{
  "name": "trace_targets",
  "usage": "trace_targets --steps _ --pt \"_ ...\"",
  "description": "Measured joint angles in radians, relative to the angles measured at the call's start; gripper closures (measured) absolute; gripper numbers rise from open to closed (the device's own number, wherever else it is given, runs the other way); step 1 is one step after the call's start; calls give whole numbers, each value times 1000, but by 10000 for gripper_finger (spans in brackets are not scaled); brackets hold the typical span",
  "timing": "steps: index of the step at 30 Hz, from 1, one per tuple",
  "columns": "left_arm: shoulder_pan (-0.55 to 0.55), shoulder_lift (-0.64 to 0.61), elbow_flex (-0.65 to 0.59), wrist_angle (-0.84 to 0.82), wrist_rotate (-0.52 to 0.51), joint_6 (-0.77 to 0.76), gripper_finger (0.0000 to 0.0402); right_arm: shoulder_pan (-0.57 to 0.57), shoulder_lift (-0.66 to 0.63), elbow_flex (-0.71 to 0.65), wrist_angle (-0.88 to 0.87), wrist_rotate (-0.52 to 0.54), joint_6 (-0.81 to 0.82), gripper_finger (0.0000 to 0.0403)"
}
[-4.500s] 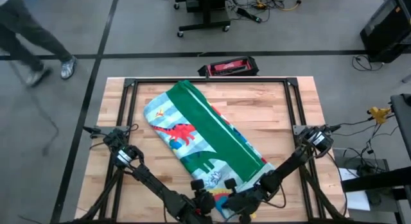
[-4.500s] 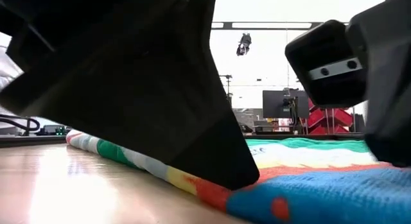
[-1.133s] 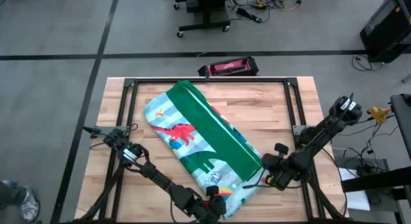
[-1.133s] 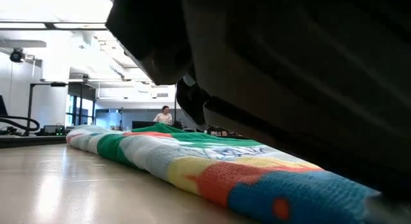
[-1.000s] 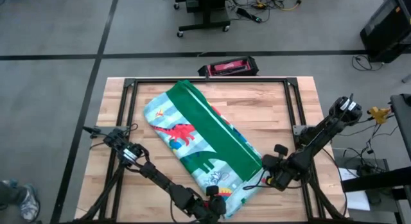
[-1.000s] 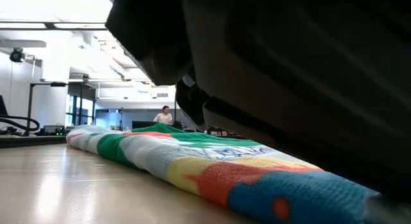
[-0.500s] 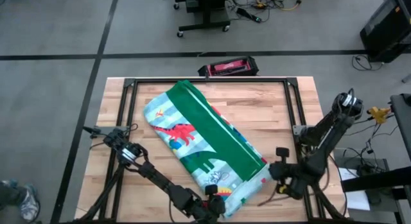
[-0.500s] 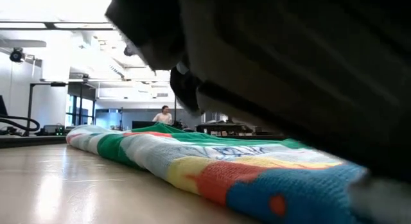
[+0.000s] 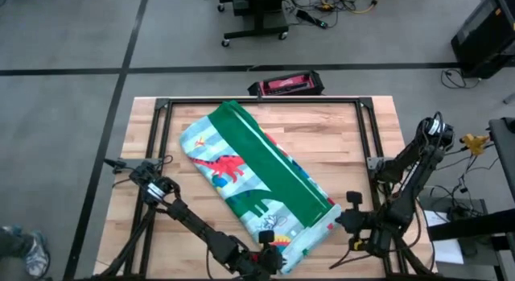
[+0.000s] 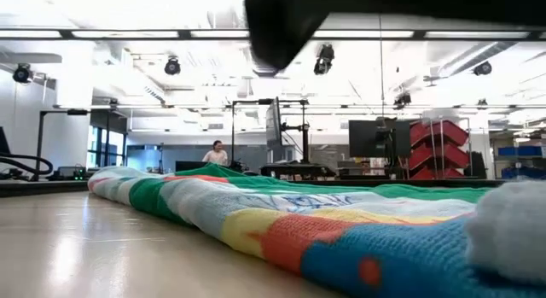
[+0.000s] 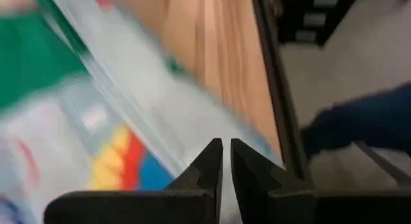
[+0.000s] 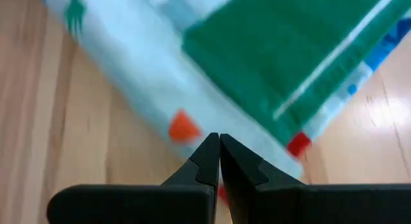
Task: Roll towel
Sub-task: Roll the green multi-color dinosaur print towel
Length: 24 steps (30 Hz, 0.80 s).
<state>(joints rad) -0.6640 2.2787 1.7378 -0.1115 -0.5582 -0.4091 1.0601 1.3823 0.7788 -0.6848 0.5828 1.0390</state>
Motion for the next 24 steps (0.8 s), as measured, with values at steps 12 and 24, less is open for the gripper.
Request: trace_targets --steps 12,24 --pt "160 70 0 181 215 242 399 -32 206 14 351 41 70 403" --pt "183 135 2 126 305 258 401 -53 283 73 172 156 229 403"
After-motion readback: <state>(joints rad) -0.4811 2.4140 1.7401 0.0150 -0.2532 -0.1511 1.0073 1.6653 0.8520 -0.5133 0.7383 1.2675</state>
